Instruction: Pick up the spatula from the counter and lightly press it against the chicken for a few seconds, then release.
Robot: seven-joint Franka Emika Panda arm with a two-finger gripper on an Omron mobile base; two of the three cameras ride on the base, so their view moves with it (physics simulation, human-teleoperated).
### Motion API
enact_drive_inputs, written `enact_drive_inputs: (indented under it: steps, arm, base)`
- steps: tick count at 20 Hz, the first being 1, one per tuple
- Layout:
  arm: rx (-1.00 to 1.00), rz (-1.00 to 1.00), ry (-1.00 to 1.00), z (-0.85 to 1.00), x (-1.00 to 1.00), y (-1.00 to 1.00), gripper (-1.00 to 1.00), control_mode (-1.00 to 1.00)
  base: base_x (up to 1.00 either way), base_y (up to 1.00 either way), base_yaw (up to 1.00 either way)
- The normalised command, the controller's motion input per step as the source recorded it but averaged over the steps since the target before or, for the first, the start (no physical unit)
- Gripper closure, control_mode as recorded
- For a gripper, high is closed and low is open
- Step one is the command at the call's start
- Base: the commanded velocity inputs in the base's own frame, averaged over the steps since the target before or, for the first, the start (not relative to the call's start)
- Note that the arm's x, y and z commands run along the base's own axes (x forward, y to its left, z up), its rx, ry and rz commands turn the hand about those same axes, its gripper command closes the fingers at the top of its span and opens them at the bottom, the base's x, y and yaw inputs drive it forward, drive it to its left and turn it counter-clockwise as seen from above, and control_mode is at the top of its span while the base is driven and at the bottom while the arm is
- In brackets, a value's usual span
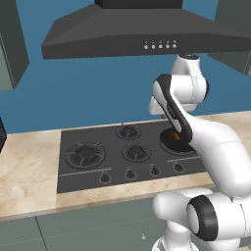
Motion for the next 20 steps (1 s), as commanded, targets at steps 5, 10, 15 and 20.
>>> enact_drive_inputs:
  steps: [5, 10, 15, 20]
  arm:
    - [0.0, 0.0, -0.11, 0.01, -0.24, 0.0, -1.0, -1.0]
    - [-0.01, 0.0, -0.12, 0.0, -0.33, -0.01, -1.0, -1.0]
    - [0.0, 0.0, -0.03, 0.0, -0.34, -0.22, -1.0, -1.0]
    - [0.0, 0.0, -0.01, 0.0, -0.33, -0.33, -1.0, -1.0]
  base:
    - [0.0, 0.0, 0.0]
    - [0.0, 0.0, 0.0]
    - [0.0, 0.0, 0.0]
    - [0.0, 0.0, 0.0]
